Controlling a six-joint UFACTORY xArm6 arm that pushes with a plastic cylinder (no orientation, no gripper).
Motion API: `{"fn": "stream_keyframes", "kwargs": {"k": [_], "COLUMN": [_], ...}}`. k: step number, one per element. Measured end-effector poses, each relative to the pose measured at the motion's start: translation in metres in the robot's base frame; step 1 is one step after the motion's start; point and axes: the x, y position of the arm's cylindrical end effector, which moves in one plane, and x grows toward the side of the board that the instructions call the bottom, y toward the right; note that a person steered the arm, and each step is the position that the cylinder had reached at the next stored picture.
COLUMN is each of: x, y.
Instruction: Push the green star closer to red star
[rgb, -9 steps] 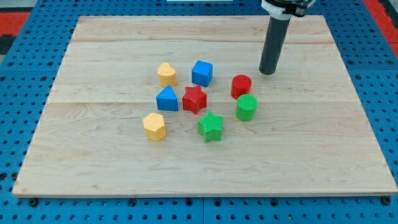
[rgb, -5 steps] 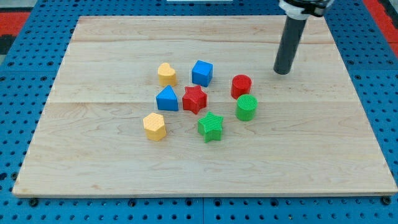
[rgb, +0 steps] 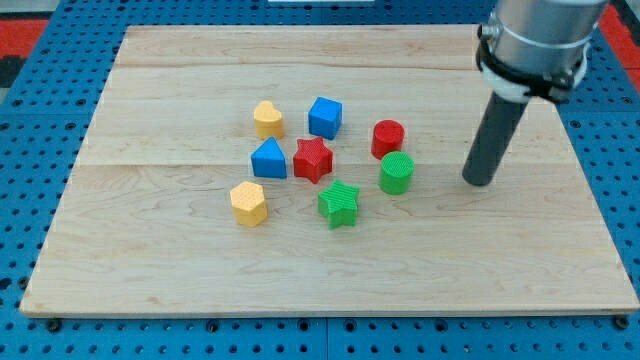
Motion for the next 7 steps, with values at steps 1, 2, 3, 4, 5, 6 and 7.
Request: {"fn": "stream_keyframes", "kwargs": {"k": [1, 2, 3, 4, 5, 6, 7], "x": [0.033, 0.047, 0.051, 0.051, 0.051, 0.051, 0.05], "y": [-0.011, -0.047, -0.103, -0.14, -0.153, -0.145, -0.138]}}
